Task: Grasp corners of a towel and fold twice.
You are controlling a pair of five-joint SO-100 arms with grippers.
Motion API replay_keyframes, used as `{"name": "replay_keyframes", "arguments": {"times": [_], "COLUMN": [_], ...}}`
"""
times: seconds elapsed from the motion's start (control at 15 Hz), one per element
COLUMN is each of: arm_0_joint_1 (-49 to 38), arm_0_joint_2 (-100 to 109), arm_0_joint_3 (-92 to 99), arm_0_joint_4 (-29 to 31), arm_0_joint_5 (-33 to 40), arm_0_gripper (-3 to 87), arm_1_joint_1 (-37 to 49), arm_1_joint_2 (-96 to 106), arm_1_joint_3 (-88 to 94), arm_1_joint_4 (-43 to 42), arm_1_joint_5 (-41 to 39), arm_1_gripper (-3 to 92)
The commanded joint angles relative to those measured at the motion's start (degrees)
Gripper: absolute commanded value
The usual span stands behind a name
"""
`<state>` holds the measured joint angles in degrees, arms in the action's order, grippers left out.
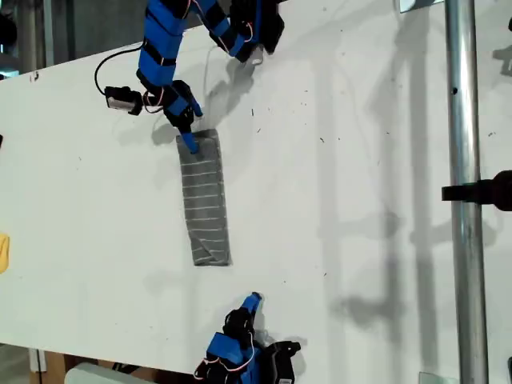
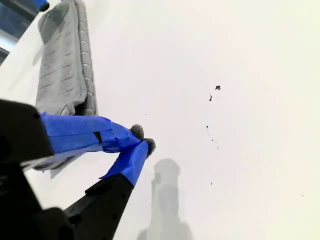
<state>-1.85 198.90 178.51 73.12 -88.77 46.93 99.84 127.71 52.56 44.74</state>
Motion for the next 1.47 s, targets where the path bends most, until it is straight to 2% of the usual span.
{"name": "replay_keyframes", "arguments": {"times": [0.0,0.2,0.47,0.53,0.67,0.8,0.93,1.07,1.2,1.27,1.33,1.4], "arm_0_joint_1": [-1.0,-1.3,-1.3,-1.1,-1.1,-0.8,-0.4,-0.3,0.0,0.0,0.0,0.0], "arm_0_joint_2": [0.4,0.4,0.4,0.4,0.4,0.4,0.4,0.4,0.4,0.4,0.4,0.4], "arm_0_joint_3": [0.5,0.5,0.5,0.5,0.5,0.5,0.5,0.5,0.5,0.5,0.5,0.5], "arm_0_joint_4": [0.2,0.3,0.3,0.3,0.3,0.3,0.3,0.3,0.3,0.3,0.3,0.3], "arm_0_joint_5": [-0.4,-0.3,-0.1,-0.1,0.0,0.1,0.2,0.3,0.4,0.4,0.4,0.4], "arm_0_gripper": [-2.7,-2.7,-2.7,-2.7,-2.7,-2.7,-2.7,-2.7,-2.7,-2.7,-2.7,-2.7], "arm_1_joint_1": [-2.5,-7.2,-13.8,-14.6,-14.9,-16.0,-16.1,-16.9,-17.8,-18.5,-20.7,-23.3], "arm_1_joint_2": [-9.9,-19.1,-26.2,-26.5,-26.4,-21.9,-5.4,15.7,35.0,37.8,33.3,25.5], "arm_1_joint_3": [-11.8,-21.4,-30.1,-30.6,-30.2,-25.0,-10.6,-4.0,-9.7,-14.2,-17.8,-18.2], "arm_1_joint_4": [-2.1,-2.7,-4.0,-3.0,-0.8,1.1,3.7,22.4,43.6,46.0,43.1,34.0], "arm_1_joint_5": [3.0,8.8,10.7,12.0,12.2,11.7,14.6,20.0,23.1,23.0,22.8,22.2], "arm_1_gripper": [49.1,41.5,33.9,16.4,0.0,-0.2,-0.2,-0.2,-0.2,-0.2,-0.2,-0.2]}}
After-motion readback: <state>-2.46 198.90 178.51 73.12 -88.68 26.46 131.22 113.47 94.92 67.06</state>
